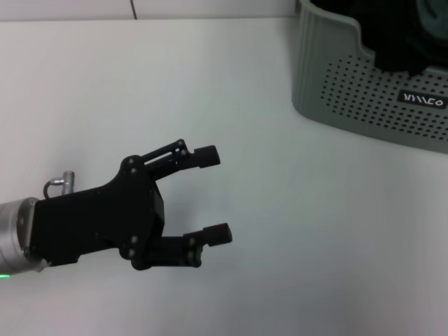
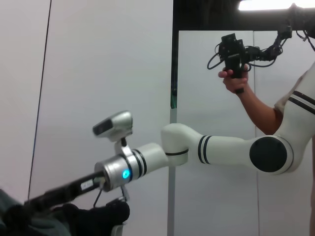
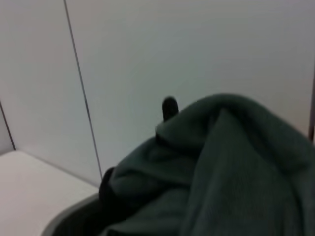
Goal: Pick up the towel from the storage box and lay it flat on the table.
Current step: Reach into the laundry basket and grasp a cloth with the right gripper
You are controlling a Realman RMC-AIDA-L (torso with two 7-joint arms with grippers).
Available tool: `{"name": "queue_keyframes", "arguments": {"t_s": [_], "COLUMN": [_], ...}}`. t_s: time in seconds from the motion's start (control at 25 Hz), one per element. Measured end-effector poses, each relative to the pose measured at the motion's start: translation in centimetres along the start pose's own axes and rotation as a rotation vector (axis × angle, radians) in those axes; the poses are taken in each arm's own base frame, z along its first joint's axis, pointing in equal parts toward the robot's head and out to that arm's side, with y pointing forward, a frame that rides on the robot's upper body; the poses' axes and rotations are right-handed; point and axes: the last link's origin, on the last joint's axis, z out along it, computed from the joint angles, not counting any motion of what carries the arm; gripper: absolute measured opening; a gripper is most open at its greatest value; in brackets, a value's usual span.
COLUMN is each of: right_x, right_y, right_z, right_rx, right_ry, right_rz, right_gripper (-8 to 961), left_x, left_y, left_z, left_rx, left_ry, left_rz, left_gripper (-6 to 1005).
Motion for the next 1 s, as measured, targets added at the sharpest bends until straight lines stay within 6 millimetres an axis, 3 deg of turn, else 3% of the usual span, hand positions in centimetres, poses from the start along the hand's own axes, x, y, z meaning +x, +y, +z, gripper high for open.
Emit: {"name": "queue_keyframes", "arguments": {"t_s": [0.12,0.24,0.32,0.52,0.76,1.0], "right_x": [0.1,-0.1,-0.4,-1.5,-3.0,-3.1], "right_y": [0.3,0.8,1.3,3.3,6.4,6.7], "right_z": [0.7,0.4,-0.2,-2.6,-4.2,-4.7], "right_rx": [0.014,0.030,0.046,0.063,-0.102,-0.111], "right_ry": [0.013,-0.005,-0.036,-0.130,-0.259,-0.272], "right_rz": [-0.014,-0.048,-0.088,-0.178,-0.251,-0.268], "right_gripper": [796,669,585,479,351,151], "left_x": [0.0,0.0,0.0,0.1,0.1,0.2], "left_y": [0.0,0.0,0.0,-0.1,-0.1,-0.3], "left_z": [-0.2,-0.2,-0.2,-0.1,-0.1,-0.3], "left_rx": [0.017,0.020,0.019,0.015,0.016,0.040], "left_ry": [0.007,0.008,0.007,0.008,0.008,0.021], "left_rz": [0.002,0.001,0.000,-0.001,-0.003,0.005], "left_gripper": [889,889,889,889,889,889]}}
